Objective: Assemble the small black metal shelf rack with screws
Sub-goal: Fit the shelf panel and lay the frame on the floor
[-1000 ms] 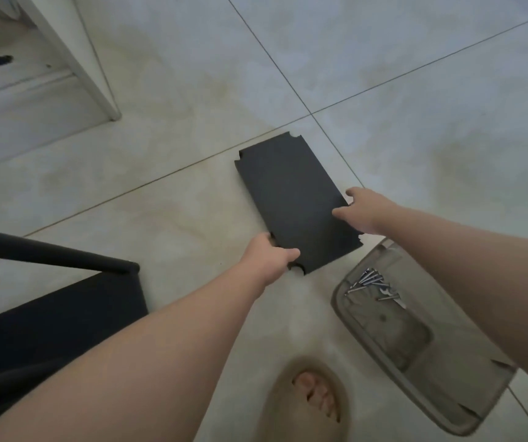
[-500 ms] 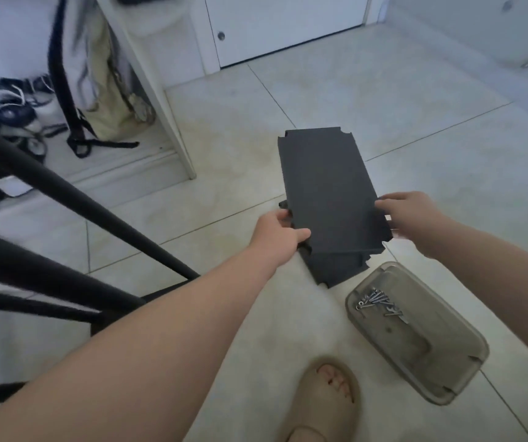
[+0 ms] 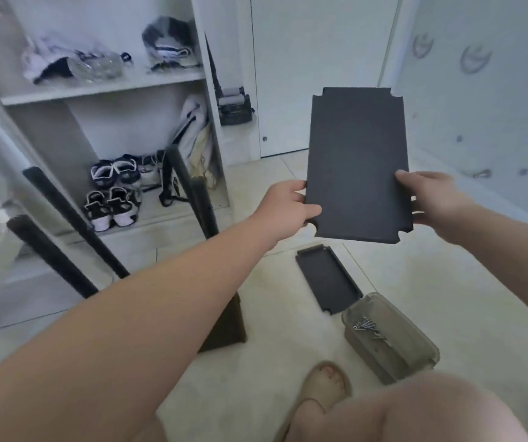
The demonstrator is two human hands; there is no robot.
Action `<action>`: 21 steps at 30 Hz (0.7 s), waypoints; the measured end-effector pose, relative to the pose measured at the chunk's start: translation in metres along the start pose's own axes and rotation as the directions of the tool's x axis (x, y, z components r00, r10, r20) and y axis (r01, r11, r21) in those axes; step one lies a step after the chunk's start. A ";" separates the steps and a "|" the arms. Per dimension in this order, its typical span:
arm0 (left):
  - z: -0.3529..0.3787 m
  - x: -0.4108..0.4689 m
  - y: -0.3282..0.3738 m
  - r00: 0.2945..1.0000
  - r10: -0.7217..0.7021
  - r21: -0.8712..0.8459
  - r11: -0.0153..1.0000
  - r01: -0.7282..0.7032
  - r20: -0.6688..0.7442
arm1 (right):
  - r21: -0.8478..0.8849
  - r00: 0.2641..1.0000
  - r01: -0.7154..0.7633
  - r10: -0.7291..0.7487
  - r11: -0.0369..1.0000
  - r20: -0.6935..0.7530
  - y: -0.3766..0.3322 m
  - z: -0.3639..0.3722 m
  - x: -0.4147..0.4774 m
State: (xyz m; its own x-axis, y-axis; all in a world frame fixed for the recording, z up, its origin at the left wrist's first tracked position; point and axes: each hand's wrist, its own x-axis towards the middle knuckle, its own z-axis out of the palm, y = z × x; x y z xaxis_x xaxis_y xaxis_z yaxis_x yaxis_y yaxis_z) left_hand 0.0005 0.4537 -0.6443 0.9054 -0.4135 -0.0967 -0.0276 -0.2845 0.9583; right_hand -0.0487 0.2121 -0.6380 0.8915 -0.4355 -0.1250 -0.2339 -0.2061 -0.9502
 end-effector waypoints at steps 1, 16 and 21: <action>-0.010 -0.013 0.010 1.000 0.025 -0.010 1.000 -0.025 -0.011 | 0.006 1.000 0.025 -0.025 1.000 0.006 -0.013 0.003 -0.013; -0.215 -0.178 0.021 0.907 0.056 -0.003 0.998 -0.063 -0.417 | 0.241 0.933 0.054 -0.135 0.969 0.333 -0.131 0.172 -0.160; -0.265 -0.203 0.007 0.844 0.042 0.036 0.999 -0.026 -0.535 | 0.344 0.906 -0.024 -0.124 0.939 0.404 -0.147 0.232 -0.173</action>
State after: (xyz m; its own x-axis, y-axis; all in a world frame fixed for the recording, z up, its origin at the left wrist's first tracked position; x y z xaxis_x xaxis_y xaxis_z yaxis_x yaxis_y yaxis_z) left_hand -0.0713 0.7644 -0.5469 0.9895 0.1024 0.1022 -0.0666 -0.3049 0.9501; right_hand -0.0787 0.5215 -0.5433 0.9938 -0.0150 -0.1104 -0.1079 0.1183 -0.9871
